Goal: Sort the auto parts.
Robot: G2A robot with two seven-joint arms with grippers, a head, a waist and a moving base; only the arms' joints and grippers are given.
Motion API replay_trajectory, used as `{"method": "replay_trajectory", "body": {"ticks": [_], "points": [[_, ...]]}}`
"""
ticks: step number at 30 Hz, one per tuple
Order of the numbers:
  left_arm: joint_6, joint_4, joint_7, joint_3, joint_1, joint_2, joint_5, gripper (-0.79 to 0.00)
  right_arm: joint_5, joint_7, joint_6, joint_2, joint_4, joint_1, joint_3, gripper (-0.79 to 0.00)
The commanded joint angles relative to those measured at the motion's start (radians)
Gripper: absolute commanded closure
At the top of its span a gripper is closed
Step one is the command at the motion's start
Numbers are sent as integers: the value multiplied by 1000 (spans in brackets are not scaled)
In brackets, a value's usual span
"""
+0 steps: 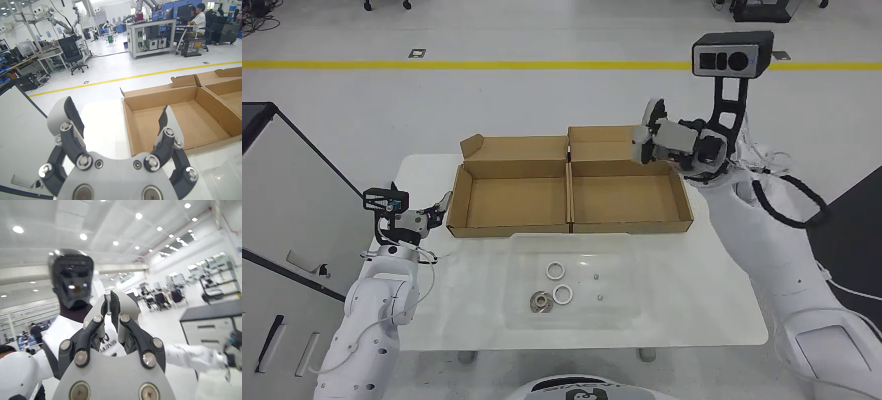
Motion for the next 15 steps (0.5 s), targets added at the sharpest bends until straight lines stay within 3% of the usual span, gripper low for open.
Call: {"method": "replay_trajectory", "body": {"ticks": [1,9,15], "points": [[0,0,0,0,0,0,0,-785,-133,53,99,19,-7,-7,67,0],[0,0,0,0,0,0,0,-785,-469,251,351,77,-45,9,264,0],[0,0,0,0,0,0,0,-785,-836,448,405,102,-32,156,211,0]]}}
